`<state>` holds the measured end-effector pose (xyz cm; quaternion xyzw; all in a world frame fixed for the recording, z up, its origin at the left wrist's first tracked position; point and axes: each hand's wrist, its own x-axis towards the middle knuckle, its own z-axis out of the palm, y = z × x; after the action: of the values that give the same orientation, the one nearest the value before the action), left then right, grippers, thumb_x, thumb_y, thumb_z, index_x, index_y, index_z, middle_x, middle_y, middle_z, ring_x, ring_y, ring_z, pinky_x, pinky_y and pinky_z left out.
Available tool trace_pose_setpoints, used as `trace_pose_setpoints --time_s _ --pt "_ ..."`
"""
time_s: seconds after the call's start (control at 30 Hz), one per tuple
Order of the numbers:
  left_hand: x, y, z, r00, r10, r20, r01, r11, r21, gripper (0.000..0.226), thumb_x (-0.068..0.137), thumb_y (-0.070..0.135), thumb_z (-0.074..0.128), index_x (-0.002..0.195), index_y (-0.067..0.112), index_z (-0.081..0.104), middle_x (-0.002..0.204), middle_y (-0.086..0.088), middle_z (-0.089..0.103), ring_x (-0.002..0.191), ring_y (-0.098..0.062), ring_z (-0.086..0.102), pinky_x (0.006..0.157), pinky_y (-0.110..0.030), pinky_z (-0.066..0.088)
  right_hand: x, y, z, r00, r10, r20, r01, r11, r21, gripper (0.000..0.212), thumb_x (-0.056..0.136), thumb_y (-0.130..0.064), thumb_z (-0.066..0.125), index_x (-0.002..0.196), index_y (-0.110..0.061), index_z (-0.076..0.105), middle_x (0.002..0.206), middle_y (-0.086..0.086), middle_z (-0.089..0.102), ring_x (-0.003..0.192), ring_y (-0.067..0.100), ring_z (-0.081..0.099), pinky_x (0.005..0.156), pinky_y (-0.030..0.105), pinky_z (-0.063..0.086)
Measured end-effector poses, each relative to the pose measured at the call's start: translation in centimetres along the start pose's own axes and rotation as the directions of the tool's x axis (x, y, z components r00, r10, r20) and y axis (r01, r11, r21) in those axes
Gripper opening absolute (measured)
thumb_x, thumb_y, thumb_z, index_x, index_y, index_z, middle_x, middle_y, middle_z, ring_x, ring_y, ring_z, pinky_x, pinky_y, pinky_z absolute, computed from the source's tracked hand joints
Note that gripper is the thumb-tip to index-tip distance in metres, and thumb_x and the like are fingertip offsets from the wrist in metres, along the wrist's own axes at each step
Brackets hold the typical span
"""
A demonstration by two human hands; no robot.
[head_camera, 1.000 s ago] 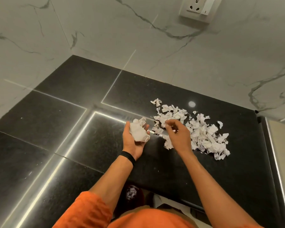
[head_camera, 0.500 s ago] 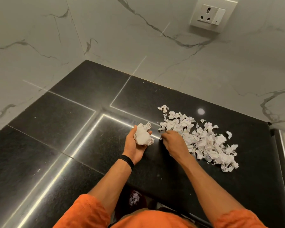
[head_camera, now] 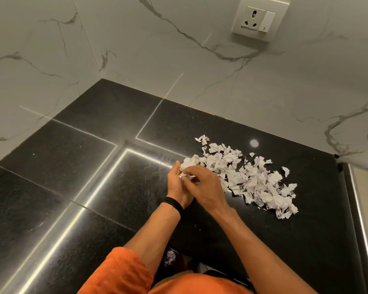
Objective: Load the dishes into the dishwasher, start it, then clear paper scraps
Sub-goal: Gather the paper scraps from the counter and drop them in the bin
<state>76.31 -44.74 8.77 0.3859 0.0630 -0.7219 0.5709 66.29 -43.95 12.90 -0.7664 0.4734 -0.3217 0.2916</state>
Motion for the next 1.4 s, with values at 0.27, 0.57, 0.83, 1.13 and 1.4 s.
trace_pose_setpoints --time_s 0.27,0.57,0.83,1.13,1.4 --pt "0.3 -0.7 0.2 0.996 0.087 0.024 -0.081 0.981 -0.177 0.050 0.105 0.038 0.040 0.132 0.002 0.062 0.130 -0.019 0.067 0.116 -0.033 0.065 0.103 -0.043 0.050 0.8 1.4 -4.2 0.966 0.197 -0.164 -0.149 0.952 0.266 0.019 0.094 -0.008 0.069 0.108 -0.019 0.077 0.106 -0.012 0.075 0.102 0.001 0.068 0.085 0.017 0.054" --pt "1.0 -0.9 -0.3 0.997 0.074 -0.035 -0.079 0.984 -0.158 0.048 0.106 0.034 0.037 0.130 0.002 0.063 0.126 -0.021 0.069 0.112 -0.033 0.066 0.095 -0.041 0.053 -2.0 7.3 -5.3 0.885 0.358 0.296 -0.157 0.830 -0.535 0.066 0.086 -0.050 0.073 0.145 -0.033 0.051 0.138 -0.006 0.055 0.127 0.019 0.050 0.102 0.039 0.047" --pt "1.2 -1.3 -0.5 0.997 0.070 -0.041 -0.074 0.991 -0.110 0.042 0.105 0.032 0.041 0.113 0.004 0.071 0.128 -0.022 0.067 0.106 -0.032 0.069 0.103 -0.041 0.047 -4.5 8.2 -3.5 0.941 0.225 0.252 -0.058 0.842 -0.536 0.037 0.095 -0.027 0.064 0.132 -0.022 0.062 0.130 -0.003 0.057 0.115 0.020 0.054 0.091 0.031 0.048" --pt "0.9 -1.9 0.0 0.998 0.045 -0.043 -0.048 0.997 -0.068 0.047 0.105 0.034 0.042 0.135 0.003 0.061 0.125 -0.020 0.070 0.116 -0.032 0.067 0.093 -0.040 0.057 -2.0 3.3 -5.7 0.979 0.043 -0.198 -0.079 0.981 -0.177 0.033 0.090 -0.025 0.074 0.123 -0.025 0.069 0.123 -0.010 0.064 0.106 0.006 0.058 0.092 0.021 0.048" --pt "1.4 -1.8 0.3 0.998 0.019 0.052 -0.021 0.999 0.047 0.052 0.105 0.041 0.032 0.090 0.008 0.069 0.089 -0.011 0.068 0.078 -0.023 0.072 0.066 -0.032 0.059 -1.9 1.7 -2.7 0.979 -0.164 0.119 0.180 0.973 -0.142 0.050 0.087 -0.018 0.074 0.135 -0.022 0.063 0.134 -0.009 0.063 0.127 0.007 0.053 0.111 0.026 0.042"
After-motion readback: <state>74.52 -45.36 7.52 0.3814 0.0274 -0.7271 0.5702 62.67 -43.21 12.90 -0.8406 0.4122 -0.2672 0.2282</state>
